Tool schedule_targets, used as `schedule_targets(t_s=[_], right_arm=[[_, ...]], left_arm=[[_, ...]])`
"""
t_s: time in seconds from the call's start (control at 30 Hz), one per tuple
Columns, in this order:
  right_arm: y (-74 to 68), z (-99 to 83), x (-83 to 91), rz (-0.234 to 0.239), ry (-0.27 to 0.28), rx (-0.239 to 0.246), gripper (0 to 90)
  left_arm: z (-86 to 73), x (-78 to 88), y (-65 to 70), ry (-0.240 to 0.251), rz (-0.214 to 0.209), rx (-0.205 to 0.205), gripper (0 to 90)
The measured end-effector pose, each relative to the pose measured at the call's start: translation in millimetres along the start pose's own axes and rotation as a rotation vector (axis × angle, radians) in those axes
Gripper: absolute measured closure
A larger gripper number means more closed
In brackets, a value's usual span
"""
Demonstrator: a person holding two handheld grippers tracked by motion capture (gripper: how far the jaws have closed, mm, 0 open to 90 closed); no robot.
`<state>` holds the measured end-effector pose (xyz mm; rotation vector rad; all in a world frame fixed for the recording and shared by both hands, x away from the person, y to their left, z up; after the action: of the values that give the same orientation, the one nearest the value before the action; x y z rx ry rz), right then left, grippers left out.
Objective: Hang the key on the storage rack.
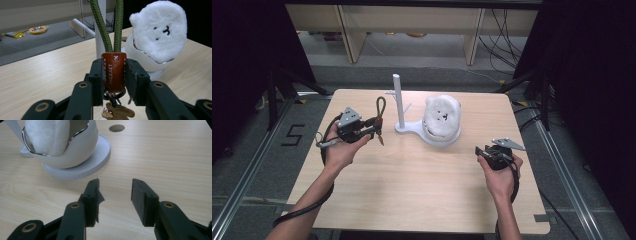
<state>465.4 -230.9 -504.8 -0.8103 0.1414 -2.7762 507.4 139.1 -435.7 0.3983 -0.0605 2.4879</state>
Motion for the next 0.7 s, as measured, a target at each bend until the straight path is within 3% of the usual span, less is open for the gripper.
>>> schedule_targets(t_s=[0.7], right_arm=[[0.8,-0.5,0.2,0.001,0.0,0.003,59.0]], left_arm=[[11.4,-17.9,-10.7,-0.003,0.005,0.03,67.6]])
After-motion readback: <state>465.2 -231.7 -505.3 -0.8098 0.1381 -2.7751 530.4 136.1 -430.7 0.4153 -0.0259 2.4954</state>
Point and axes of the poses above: each handheld gripper's, and its own axes: x roughly backward along the jaws, z roughly out of its top, y roughly to its right, the point moved 8 cm from there along -x, roughly forward along the jaws, and after that the axes turned 3 degrees about y, right-handed, at the moved point
